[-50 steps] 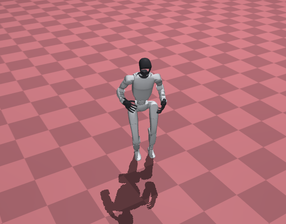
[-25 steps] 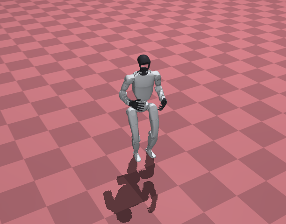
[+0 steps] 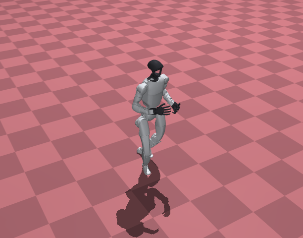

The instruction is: Dance

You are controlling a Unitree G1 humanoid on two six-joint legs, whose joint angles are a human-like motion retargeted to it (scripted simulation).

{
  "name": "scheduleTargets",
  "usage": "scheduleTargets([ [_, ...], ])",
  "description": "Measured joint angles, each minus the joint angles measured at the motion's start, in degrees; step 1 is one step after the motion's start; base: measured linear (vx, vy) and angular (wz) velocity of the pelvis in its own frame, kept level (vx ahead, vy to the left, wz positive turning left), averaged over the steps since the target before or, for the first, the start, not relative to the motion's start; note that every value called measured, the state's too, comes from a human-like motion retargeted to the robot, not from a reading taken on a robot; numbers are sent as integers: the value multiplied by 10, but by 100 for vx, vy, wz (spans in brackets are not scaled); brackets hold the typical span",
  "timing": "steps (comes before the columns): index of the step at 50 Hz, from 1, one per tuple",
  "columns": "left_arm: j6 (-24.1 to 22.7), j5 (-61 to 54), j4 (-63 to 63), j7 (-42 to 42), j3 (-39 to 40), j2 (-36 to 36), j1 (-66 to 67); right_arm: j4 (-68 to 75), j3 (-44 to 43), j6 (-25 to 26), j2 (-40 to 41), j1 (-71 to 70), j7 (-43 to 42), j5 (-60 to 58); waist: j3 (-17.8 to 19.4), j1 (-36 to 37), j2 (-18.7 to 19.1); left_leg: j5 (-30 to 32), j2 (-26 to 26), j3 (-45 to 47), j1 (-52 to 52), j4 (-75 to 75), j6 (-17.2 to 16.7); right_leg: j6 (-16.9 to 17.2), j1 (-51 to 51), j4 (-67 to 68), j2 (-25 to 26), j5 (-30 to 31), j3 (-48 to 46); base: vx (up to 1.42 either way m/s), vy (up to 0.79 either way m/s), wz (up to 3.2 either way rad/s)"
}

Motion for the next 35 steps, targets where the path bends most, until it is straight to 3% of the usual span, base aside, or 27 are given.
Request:
scheduleTargets([
  [2,1,-6,0,-4,2,1,4,-3,0,1,-3,-8,0,-9,-2,-8,-25,46,-58,-3,46,-132,6,5,-12,9,-50,-7,-3,-16,14,110],
  [9,1,-17,6,-9,5,3,36,-4,12,-3,-8,-4,-5,-44,19,14,-62,52,-124,8,64,-213,25,26,-40,65,-154,-10,-20,-24,18,66],
  [17,-3,13,22,9,23,16,58,14,27,-10,-20,2,-17,-111,27,32,-91,117,-189,-12,122,-373,47,26,-57,87,-230,-25,-35,-18,15,42],
  [23,-9,40,33,24,32,13,54,43,29,-6,-21,9,-25,-146,33,31,-100,135,-202,-26,142,-401,51,7,-45,104,-254,-40,-38,-10,8,36],
  [30,-18,38,40,39,34,3,36,75,29,1,-12,2,-39,-153,48,12,-96,135,-194,-46,158,-397,47,-9,-23,120,-234,-47,-12,-2,1,39],
  [35,-29,25,32,43,33,10,28,84,34,1,-6,5,-51,-144,55,-5,-100,151,-190,-59,168,-397,36,5,-16,121,-211,-33,28,1,-4,50],
])
